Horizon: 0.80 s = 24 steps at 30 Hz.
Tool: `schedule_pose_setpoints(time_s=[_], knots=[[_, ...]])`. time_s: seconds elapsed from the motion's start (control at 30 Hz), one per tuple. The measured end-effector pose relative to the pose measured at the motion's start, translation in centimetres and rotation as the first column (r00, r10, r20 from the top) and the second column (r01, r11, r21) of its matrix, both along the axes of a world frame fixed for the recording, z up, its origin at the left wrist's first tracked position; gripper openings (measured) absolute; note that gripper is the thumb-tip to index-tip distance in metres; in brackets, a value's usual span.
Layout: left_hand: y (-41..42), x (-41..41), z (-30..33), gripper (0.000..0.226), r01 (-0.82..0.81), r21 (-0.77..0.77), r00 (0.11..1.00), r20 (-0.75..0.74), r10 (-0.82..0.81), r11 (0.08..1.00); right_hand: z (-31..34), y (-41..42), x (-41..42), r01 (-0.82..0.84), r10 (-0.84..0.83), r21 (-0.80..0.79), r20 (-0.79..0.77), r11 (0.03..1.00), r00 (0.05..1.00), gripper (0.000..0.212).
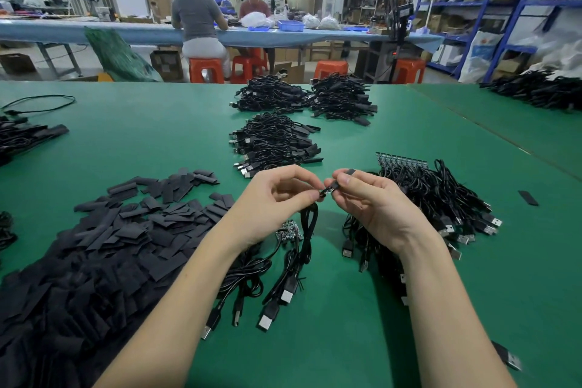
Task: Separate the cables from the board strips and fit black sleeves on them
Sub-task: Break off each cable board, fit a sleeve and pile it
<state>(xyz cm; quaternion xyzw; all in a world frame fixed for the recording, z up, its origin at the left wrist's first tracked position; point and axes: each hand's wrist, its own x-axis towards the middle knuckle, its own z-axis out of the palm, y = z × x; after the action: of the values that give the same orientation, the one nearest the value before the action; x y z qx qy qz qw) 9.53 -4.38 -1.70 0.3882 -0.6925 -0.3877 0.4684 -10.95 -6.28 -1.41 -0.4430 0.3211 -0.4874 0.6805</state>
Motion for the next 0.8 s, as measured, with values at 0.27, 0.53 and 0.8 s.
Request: schedule_pose_setpoints(time_s=[0.27, 0.53, 0.8], knots=[[0.0, -0.8, -0.8, 0.012, -0.091, -0.102, 0.996, -0.017, 0.09, 0.991, -0.2, -0.1, 0.5, 0.044, -0.044, 0.007, 0.044, 0.999, 0.998, 0.009], [0.0, -0.6, -0.8, 0.012, -0.094, -0.117, 0.995, -0.031, 0.091, 0.989, -0.7, -0.2, 0.9, -0.001, 0.001, -0.035, 0.008, 0.999, 1.0, 0.015], [-0.2, -0.8, -0.9, 0.008, -0.136, -0.055, 0.987, -0.091, 0.13, 0.989, -0.3, 0.0, 1.6, 0.017, -0.024, -0.1, -0.066, 0.995, 0.998, 0.03]])
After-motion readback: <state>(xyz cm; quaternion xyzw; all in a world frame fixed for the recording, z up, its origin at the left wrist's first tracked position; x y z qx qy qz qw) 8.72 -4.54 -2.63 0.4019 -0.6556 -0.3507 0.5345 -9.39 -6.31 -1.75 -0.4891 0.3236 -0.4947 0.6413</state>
